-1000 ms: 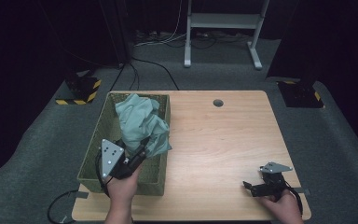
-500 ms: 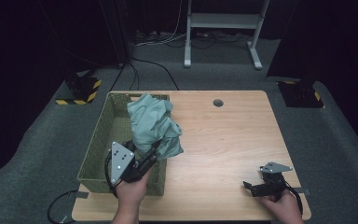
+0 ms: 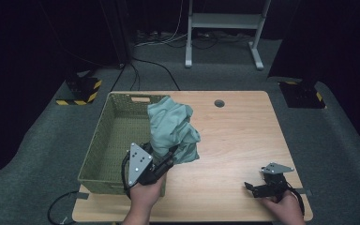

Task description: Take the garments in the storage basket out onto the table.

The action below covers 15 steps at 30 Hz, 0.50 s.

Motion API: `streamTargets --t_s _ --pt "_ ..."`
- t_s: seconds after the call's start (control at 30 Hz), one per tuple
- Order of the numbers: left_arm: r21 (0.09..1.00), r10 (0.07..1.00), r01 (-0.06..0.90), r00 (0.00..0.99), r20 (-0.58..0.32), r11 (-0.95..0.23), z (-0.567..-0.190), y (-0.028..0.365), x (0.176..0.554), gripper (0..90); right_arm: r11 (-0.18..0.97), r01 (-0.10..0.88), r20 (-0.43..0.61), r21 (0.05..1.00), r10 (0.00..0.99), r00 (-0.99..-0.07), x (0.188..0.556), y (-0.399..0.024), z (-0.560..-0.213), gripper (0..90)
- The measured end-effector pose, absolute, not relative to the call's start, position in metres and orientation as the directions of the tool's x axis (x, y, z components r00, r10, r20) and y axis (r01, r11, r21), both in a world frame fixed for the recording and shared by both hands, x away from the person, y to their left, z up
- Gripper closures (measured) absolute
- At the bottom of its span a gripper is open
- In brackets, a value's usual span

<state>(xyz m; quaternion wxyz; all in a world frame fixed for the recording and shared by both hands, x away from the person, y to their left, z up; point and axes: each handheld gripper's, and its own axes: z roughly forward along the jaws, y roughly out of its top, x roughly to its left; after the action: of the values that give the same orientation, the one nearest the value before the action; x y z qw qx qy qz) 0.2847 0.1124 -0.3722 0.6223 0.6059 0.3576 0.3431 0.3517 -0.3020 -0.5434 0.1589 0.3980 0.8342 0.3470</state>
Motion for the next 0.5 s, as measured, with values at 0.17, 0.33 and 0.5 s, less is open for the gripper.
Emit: streamTargets --t_s 0.17,0.33,0.5 --pt "1.0 0.846 0.018 0.532 -0.03 0.024 -0.375 0.101 0.288 51.1 0.442 0.554 0.012 0.705 0.774 -0.633 0.352 -0.302 -0.543 0.2" --pt "0.999 0.835 0.028 0.549 -0.033 0.021 -0.377 0.092 0.292 51.1 0.44 0.554 0.014 0.706 0.774 -0.633 0.352 -0.302 -0.543 0.1" --pt "0.999 0.825 0.031 0.565 -0.024 0.008 -0.378 0.081 0.296 51.1 0.437 0.556 0.018 0.707 0.775 -0.632 0.352 -0.303 -0.543 0.1"
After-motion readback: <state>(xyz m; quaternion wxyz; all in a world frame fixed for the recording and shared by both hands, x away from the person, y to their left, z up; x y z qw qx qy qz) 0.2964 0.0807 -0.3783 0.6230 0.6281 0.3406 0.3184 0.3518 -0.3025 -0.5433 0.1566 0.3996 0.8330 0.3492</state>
